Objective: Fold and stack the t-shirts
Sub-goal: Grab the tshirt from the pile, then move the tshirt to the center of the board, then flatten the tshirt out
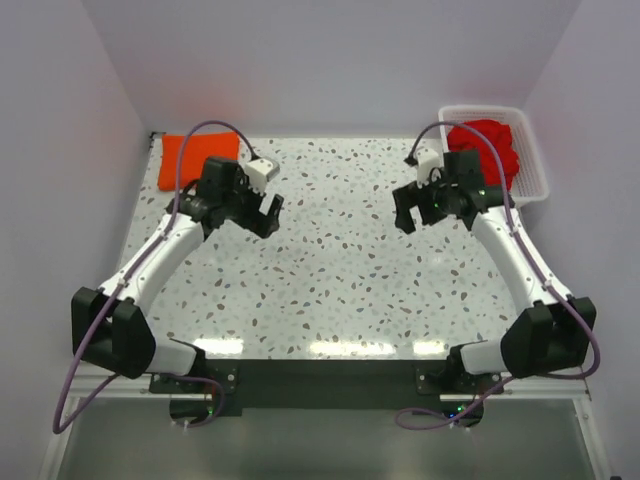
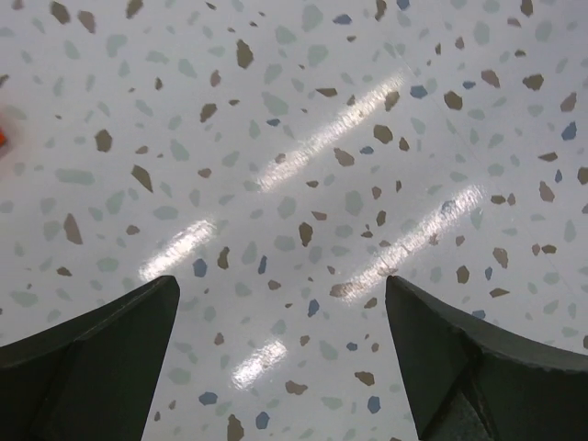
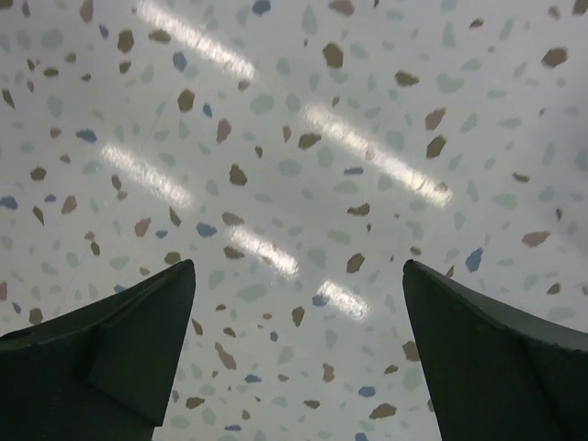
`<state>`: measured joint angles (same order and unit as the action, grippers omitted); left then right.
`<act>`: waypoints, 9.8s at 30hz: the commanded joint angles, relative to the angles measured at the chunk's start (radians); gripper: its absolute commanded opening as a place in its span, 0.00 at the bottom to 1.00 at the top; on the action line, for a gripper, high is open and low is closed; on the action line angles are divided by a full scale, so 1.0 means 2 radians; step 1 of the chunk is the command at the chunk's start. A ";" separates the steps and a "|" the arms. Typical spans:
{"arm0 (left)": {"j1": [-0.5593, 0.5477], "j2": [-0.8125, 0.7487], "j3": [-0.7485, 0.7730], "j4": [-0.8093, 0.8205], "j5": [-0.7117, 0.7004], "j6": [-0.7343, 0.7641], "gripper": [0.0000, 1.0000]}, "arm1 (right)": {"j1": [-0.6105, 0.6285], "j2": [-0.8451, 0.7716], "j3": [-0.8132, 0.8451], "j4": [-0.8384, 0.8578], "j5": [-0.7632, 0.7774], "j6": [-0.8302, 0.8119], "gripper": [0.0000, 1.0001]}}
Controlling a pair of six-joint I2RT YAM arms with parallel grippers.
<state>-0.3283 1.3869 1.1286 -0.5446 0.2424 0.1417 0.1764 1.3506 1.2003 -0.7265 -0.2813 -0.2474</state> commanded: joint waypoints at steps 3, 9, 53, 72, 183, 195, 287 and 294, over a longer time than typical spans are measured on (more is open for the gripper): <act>0.080 0.001 0.071 0.015 0.083 -0.019 1.00 | -0.016 0.056 0.133 0.052 0.024 0.065 0.99; 0.097 0.057 0.130 0.000 0.088 -0.029 1.00 | -0.079 0.170 0.254 0.148 0.078 0.155 0.98; 0.111 0.250 0.267 -0.075 0.081 -0.031 1.00 | -0.151 0.621 0.534 0.216 0.395 0.162 0.91; 0.115 0.202 0.227 -0.059 0.094 -0.021 1.00 | -0.160 0.347 0.357 0.322 0.252 0.230 0.00; -0.116 0.142 -0.027 0.017 0.068 0.126 0.50 | -0.038 0.286 0.216 -0.068 -0.109 -0.086 0.00; -0.145 0.225 -0.001 0.038 0.083 0.080 0.44 | -0.038 0.299 0.231 -0.072 -0.105 -0.080 0.00; 0.095 0.285 0.169 -0.272 0.134 0.312 0.00 | 0.027 0.225 0.061 -0.060 -0.151 -0.379 0.78; 0.102 0.283 0.167 -0.274 0.140 0.309 0.00 | 0.054 0.242 0.030 0.010 -0.131 -0.396 0.74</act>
<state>-0.1402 1.9598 1.4364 -1.0706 0.4915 0.7444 0.2527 1.8431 1.2835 -0.8406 -0.5404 -0.9726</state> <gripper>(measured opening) 0.013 0.751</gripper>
